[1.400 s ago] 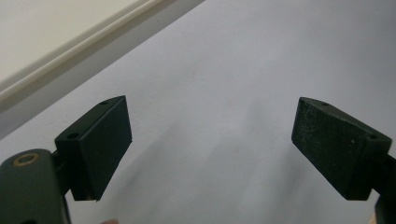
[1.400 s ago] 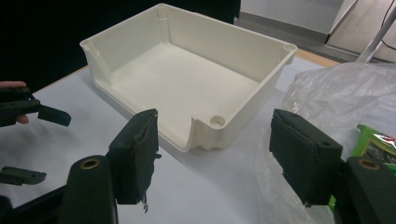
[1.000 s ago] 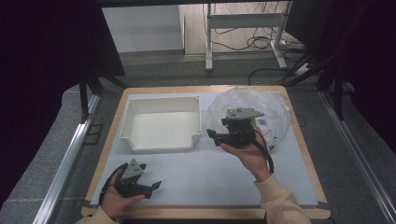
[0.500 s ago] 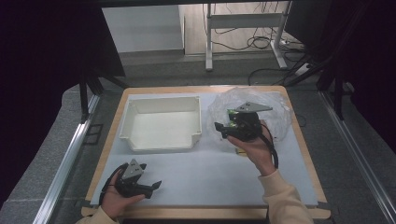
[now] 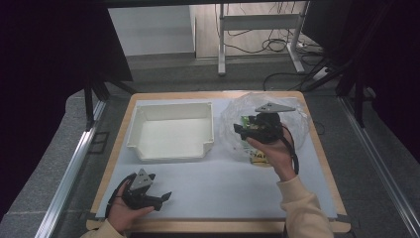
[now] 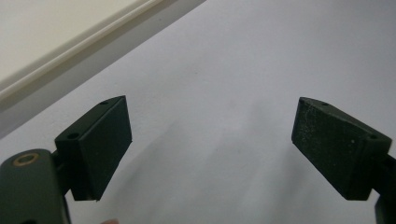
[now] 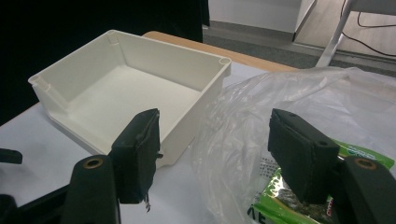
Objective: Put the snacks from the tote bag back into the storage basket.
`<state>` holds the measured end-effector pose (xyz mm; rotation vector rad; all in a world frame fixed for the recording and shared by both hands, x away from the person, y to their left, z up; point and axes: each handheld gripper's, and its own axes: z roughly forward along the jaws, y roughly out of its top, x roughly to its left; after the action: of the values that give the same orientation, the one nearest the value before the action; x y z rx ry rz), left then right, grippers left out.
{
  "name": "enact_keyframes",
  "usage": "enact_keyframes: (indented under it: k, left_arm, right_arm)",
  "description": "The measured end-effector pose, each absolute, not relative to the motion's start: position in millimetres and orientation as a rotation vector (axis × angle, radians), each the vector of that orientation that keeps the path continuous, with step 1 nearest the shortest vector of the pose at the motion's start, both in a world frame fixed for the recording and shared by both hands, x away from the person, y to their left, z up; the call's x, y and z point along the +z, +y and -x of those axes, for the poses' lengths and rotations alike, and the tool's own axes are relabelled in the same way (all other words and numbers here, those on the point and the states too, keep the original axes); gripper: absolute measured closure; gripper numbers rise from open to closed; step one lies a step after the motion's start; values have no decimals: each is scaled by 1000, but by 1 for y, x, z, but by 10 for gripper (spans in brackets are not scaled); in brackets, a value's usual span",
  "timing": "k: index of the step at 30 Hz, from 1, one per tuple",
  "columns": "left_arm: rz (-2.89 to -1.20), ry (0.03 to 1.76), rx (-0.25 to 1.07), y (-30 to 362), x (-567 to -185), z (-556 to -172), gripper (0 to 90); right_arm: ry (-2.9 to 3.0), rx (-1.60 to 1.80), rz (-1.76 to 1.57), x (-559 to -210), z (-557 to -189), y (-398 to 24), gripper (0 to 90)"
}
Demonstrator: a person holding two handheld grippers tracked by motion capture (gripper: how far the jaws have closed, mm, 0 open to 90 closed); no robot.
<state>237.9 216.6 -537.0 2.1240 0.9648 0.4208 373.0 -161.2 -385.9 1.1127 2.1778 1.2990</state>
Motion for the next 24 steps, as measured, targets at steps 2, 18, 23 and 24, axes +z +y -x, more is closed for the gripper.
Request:
enact_keyframes:
  k: [2, 18, 23, 24]
  left_arm:
    - [-2123, 969, 423, 216, -537, -238, 122]
    - [-2115, 973, 421, 218, -537, -239, 122]
    - [-2113, 970, 421, 218, -537, -238, 122]
    - [-2114, 968, 420, 217, -537, -238, 122]
  right_arm:
    - [2174, 1297, -1117, -385, -375, -163, 351]
    - [2144, 1266, -1191, -389, -398, -179, 352]
    - [2142, 1242, -1226, -393, -405, -184, 357]
    - [2140, 1234, -1231, -395, -407, -185, 358]
